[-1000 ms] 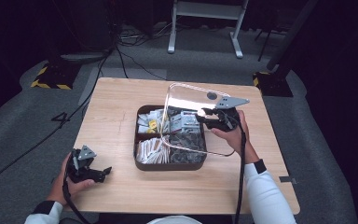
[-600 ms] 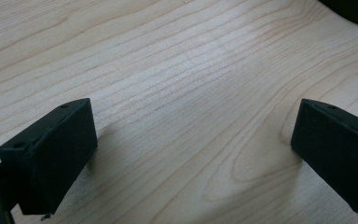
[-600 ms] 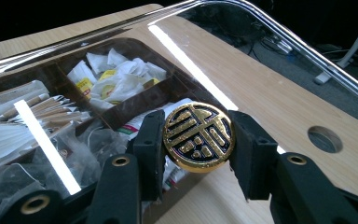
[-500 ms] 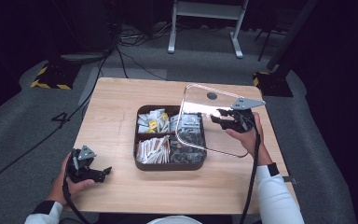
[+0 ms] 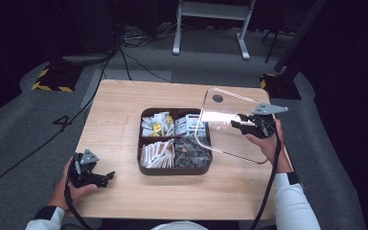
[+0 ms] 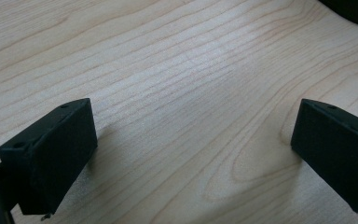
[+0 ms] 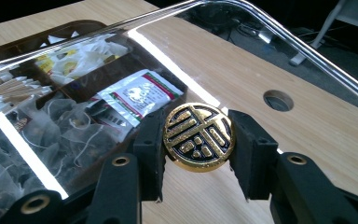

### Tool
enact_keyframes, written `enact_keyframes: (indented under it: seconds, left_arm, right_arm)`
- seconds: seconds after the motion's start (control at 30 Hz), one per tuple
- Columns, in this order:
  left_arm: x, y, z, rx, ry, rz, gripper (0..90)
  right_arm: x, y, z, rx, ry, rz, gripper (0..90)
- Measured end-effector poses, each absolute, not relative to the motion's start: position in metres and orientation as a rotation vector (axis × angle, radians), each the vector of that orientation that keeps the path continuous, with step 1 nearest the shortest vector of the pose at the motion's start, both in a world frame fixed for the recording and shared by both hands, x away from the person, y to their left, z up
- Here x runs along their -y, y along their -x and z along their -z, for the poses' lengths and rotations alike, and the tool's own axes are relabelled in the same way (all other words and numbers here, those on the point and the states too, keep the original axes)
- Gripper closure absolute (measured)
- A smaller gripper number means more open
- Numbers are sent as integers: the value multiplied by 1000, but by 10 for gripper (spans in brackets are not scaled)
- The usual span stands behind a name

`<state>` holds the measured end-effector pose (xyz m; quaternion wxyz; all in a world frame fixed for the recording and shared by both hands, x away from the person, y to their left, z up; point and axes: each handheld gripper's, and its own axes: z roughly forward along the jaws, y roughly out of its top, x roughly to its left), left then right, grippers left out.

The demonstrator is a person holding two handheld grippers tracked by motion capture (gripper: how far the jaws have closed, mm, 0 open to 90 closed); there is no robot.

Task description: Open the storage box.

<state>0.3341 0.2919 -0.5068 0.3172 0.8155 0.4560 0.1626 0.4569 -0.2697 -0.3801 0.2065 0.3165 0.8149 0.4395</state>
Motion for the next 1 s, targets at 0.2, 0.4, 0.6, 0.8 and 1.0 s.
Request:
enact_keyframes:
  seconds: [0.2, 0.4, 0.6, 0.8, 1.0]
  left_arm:
    - [-292, -334, 507, -1201, -2146, -428, 4]
    - [-292, -334, 507, -1200, -2146, -428, 4]
    - [-292, -334, 507, -1200, -2146, -428, 4]
    - [-292, -334, 507, -1200, -2146, -428, 4]
    - [-292, -334, 507, -1201, -2146, -429, 4]
  right_arm:
    - [285, -457, 383, -2251, -908, -1216, 588]
    - [298, -456, 387, -2250, -934, -1194, 588]
    - [310, -456, 394, -2252, -959, -1170, 588]
    - [325, -454, 403, -2254, -998, -1150, 588]
    - [337, -455, 414, -2262, -1032, -1124, 588]
